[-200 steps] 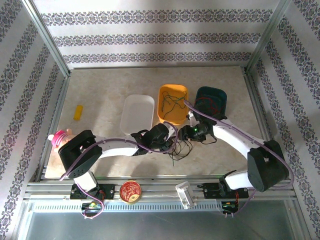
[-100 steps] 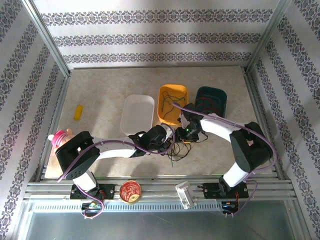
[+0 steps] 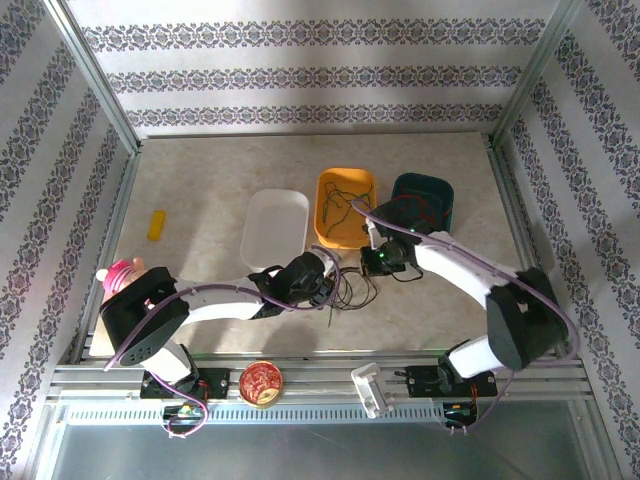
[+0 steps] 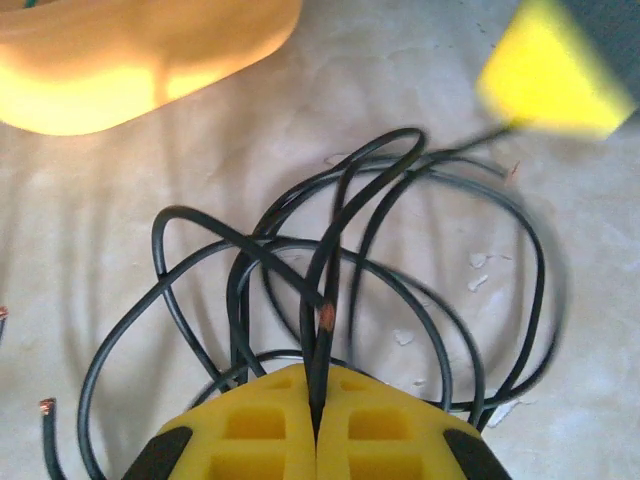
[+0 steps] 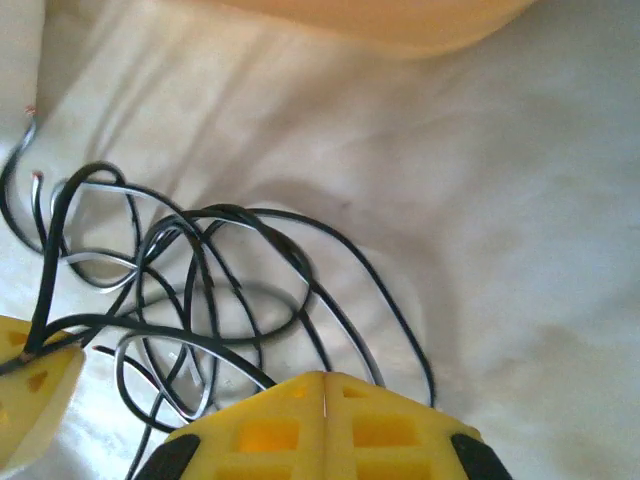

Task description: Untangle the cables

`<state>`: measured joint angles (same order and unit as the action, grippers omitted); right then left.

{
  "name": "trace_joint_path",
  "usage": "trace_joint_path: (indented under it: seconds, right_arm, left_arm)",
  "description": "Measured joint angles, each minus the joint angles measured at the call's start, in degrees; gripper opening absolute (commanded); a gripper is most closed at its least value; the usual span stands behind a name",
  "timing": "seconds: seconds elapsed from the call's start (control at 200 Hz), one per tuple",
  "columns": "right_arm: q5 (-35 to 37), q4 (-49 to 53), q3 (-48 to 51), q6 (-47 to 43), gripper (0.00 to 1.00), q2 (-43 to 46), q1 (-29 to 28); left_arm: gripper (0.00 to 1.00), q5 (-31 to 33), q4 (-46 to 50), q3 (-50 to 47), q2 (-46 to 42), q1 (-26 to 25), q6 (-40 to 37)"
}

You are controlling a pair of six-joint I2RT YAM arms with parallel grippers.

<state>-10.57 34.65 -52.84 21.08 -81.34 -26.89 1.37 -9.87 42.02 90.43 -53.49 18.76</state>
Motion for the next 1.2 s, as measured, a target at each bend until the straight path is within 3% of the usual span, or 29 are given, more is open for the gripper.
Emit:
trace_joint_path:
  seconds: [0.345, 0.465, 0.605, 0.839, 0.919, 0.999, 1.199]
  right_arm:
    - [17.6, 7.8, -4.4, 1.0, 0.0, 16.8, 6.1]
    - [18.6, 8.1, -7.9, 1.0, 0.0, 21.2, 6.9]
    - [15.1, 5.7, -12.2, 0.5, 0.0, 26.3, 6.9]
    - [8.0, -2.2, -22.9, 0.4, 0.0, 28.2, 6.9]
    - [5.5, -5.5, -26.8, 0.6, 0.0, 27.1, 6.9]
    - [3.2, -8.4, -30.6, 0.8, 0.0, 25.5, 6.9]
    - [-1.0, -12.9, -35.6, 1.9, 0.0, 21.5, 6.1]
  left_arm:
    - [0.0, 0.6, 0.0, -2.0, -0.2, 0.3, 1.2]
    - [0.0, 0.3, 0.0, -2.2, -0.2, 0.3, 1.2]
    - [0.0, 0.1, -0.5, -2.9, -0.2, 0.3, 1.2]
    - [0.32, -0.3, -1.1, -3.8, -0.2, 0.3, 1.2]
    - [0.59, -0.7, -1.3, -3.9, -0.2, 0.3, 1.1]
    - [0.74, -1.1, -1.4, -4.0, -0.2, 0.3, 1.3]
    - [0.82, -3.8, -2.2, -4.0, -2.8, 0.3, 0.6]
